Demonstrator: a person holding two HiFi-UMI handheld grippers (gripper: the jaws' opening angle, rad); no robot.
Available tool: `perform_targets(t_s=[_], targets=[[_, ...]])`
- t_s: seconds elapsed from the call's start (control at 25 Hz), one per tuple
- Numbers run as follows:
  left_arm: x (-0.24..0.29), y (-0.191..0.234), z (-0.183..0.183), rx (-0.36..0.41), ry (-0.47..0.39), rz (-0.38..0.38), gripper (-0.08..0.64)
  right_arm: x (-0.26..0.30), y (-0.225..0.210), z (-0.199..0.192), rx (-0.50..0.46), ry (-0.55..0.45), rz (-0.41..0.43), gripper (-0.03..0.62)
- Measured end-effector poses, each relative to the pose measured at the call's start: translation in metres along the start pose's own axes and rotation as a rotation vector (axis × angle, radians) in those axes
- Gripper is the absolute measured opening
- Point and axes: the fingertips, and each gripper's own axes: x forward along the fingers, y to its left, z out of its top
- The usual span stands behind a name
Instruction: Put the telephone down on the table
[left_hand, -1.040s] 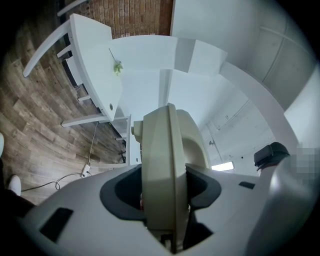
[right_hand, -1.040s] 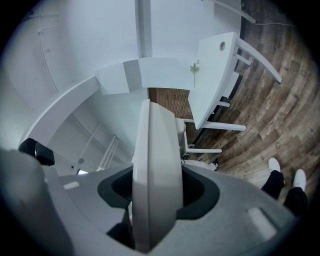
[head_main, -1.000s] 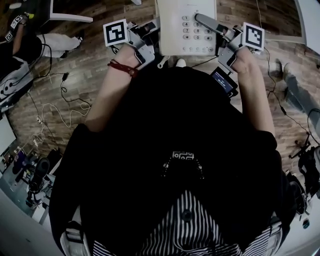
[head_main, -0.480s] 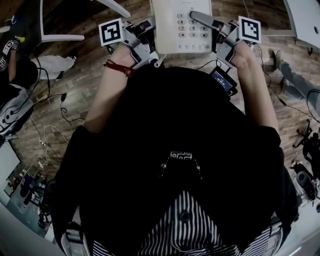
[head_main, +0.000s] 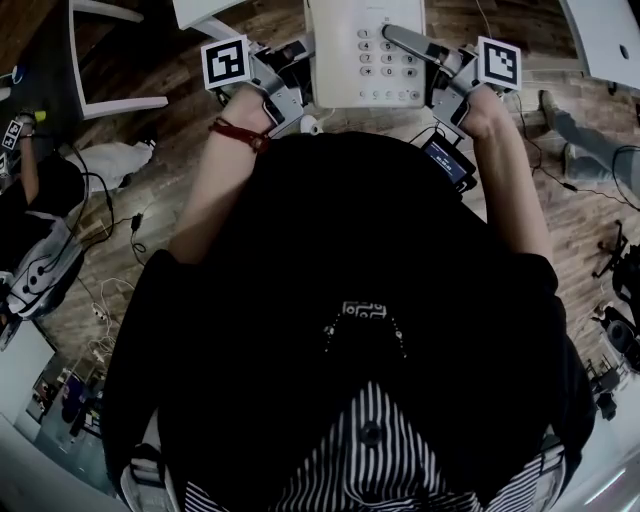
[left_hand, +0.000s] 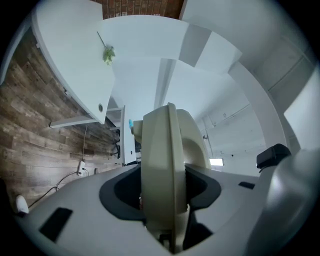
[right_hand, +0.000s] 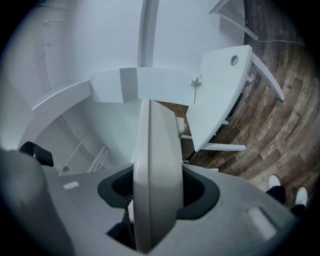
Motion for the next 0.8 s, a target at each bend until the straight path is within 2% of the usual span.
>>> perform_targets(t_s=[0.12, 0.32, 0.52, 0.8], targets=[[-0.015, 0.004, 0.024, 0.0, 0.02, -0.012, 0.201, 0.026, -0.005, 0.008, -0.01, -0.011, -0.009, 0.202], [-0.076, 0.03, 0.086, -0.038, 0.03, -0.01, 0.195, 0.112, -0.032, 0.017, 0.02, -0.029, -0.042, 0.202], [-0.078, 0.027, 0.089, -0.018, 0.046, -0.008, 0.195, 0.117, -0.031, 0.017, 0.007, -0.014, -0.035, 0.202], [-0.089, 0.021, 0.096, -0.017, 0.006, -0.022, 0.195, 0.13, -0.023, 0.017, 0.004, 0.019, -0.054, 0.202]])
